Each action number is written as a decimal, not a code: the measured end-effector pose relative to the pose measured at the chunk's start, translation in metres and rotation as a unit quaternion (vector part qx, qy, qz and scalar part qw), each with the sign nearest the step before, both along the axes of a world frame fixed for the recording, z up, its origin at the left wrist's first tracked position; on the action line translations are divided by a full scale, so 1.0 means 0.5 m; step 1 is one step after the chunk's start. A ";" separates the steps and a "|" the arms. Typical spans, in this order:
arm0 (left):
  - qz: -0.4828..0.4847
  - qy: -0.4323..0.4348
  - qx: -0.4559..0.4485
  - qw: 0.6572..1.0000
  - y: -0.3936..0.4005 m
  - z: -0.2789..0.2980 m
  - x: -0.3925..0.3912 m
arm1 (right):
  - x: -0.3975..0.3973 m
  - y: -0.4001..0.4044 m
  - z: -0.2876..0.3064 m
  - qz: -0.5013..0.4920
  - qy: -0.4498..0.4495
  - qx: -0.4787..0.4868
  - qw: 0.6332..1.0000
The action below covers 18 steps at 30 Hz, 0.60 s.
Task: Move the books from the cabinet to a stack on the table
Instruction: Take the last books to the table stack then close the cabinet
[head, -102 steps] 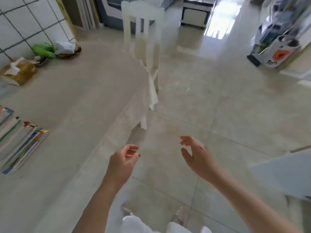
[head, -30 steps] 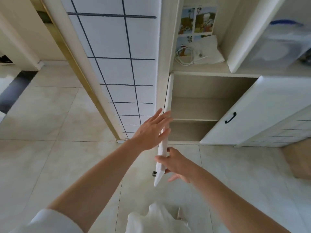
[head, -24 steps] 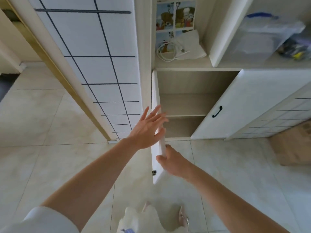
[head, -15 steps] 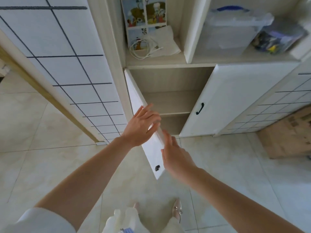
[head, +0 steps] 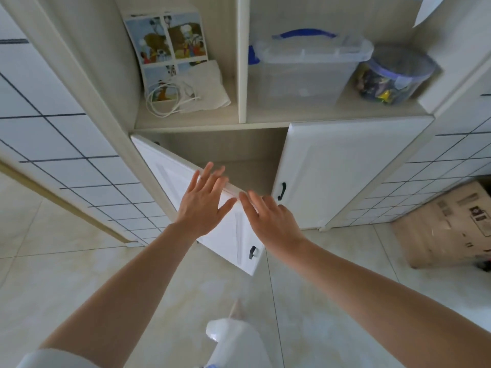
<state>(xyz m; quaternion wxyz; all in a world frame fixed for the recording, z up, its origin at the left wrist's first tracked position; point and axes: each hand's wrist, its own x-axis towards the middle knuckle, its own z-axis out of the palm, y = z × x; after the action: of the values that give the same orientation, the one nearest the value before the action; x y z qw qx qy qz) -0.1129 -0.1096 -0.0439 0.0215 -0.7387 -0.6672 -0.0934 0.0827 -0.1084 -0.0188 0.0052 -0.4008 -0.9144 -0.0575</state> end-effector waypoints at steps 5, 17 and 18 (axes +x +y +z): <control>0.026 0.018 0.038 0.999 0.085 -0.021 0.025 | 0.050 0.131 -0.022 0.059 0.027 0.057 0.996; 0.030 -0.001 0.132 0.991 0.228 -0.030 0.021 | 0.081 0.352 -0.036 0.130 0.077 0.110 0.982; 0.030 0.005 0.130 0.991 0.235 -0.029 0.019 | 0.080 0.365 -0.034 0.139 0.064 0.124 0.980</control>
<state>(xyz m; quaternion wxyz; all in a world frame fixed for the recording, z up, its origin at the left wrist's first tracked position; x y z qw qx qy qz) -0.1036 0.0079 -0.0582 0.1236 -0.7096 -0.6712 -0.1755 0.1229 0.0742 -0.0357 0.1216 -0.2684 -0.9448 -0.1430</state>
